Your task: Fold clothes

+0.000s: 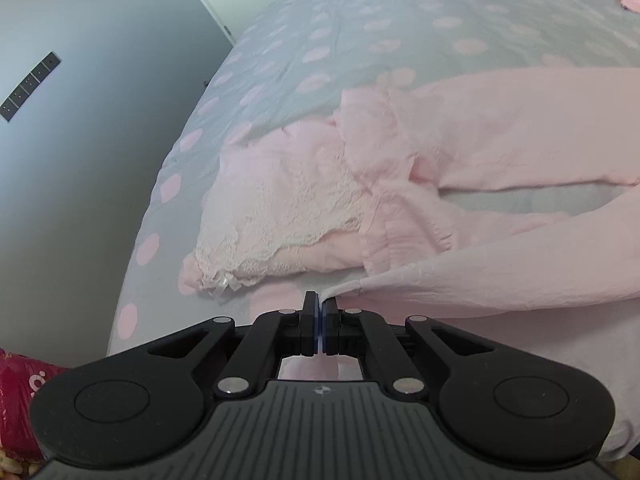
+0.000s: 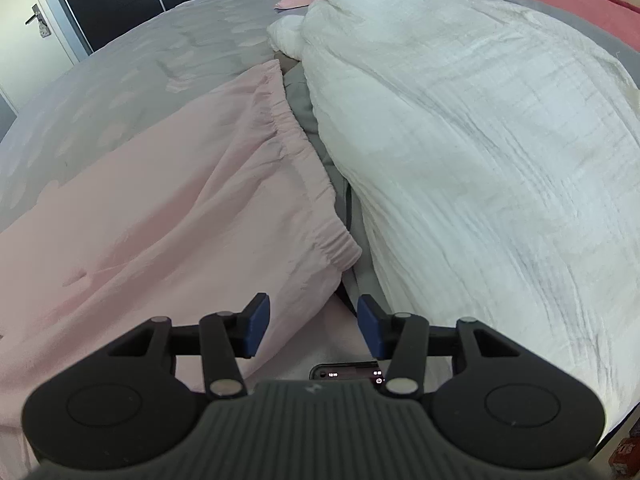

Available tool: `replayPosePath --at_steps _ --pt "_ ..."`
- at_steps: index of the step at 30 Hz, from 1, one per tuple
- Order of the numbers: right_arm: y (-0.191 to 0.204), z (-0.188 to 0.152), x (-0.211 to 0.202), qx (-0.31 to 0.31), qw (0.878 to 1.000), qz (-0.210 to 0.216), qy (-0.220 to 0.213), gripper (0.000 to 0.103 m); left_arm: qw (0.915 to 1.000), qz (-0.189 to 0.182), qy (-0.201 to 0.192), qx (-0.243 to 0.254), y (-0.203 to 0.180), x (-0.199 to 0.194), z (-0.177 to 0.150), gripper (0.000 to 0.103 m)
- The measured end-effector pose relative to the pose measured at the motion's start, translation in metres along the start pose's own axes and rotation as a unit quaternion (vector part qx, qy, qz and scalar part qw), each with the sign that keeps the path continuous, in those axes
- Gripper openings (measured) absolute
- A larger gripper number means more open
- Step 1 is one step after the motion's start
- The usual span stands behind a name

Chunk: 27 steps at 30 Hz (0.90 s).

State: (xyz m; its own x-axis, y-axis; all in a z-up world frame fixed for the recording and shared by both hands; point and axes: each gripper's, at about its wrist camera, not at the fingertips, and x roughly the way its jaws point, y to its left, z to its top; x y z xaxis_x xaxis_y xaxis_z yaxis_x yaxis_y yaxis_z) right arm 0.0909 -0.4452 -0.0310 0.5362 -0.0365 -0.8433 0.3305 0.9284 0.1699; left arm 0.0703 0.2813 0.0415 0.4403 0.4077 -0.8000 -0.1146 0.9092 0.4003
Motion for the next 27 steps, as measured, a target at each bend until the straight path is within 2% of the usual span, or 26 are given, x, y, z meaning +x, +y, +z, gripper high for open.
replayPosePath --at_steps 5,10,12,13,15,17,21,23,27 --pt "-0.003 0.007 0.016 0.046 0.999 0.014 -0.005 0.052 0.9997 0.003 0.003 -0.023 0.002 0.016 -0.007 0.0" --pt "-0.011 0.009 0.048 0.093 0.995 -0.006 0.019 0.05 0.9994 0.003 0.012 -0.033 0.0 0.03 -0.013 0.0" --pt "-0.015 0.009 0.054 0.118 0.992 0.014 0.028 0.024 0.9994 0.007 0.013 -0.03 -0.001 0.032 -0.015 0.0" --pt "-0.014 0.01 0.053 0.124 0.992 0.024 0.029 0.005 0.9994 0.009 0.012 -0.03 -0.001 0.032 -0.016 0.0" --pt "-0.008 0.014 0.046 0.109 0.994 0.014 0.012 0.005 0.9997 0.01 0.019 -0.013 -0.005 0.031 -0.019 0.0" --pt "-0.002 0.017 0.041 0.087 0.996 -0.014 0.0 0.004 0.9996 0.01 0.027 0.006 -0.008 0.029 -0.023 0.0" --pt "-0.009 0.019 0.036 0.093 0.994 -0.05 -0.011 0.002 0.9981 0.011 0.043 0.043 -0.015 0.027 -0.031 0.0" --pt "-0.014 0.021 0.031 0.095 0.993 -0.071 -0.025 0.001 0.9935 -0.02 0.05 0.1 -0.03 0.027 -0.04 0.0" --pt "-0.021 0.026 0.022 0.099 0.989 -0.097 -0.051 0.001 0.9879 -0.057 0.053 0.134 -0.035 0.022 -0.054 0.0"
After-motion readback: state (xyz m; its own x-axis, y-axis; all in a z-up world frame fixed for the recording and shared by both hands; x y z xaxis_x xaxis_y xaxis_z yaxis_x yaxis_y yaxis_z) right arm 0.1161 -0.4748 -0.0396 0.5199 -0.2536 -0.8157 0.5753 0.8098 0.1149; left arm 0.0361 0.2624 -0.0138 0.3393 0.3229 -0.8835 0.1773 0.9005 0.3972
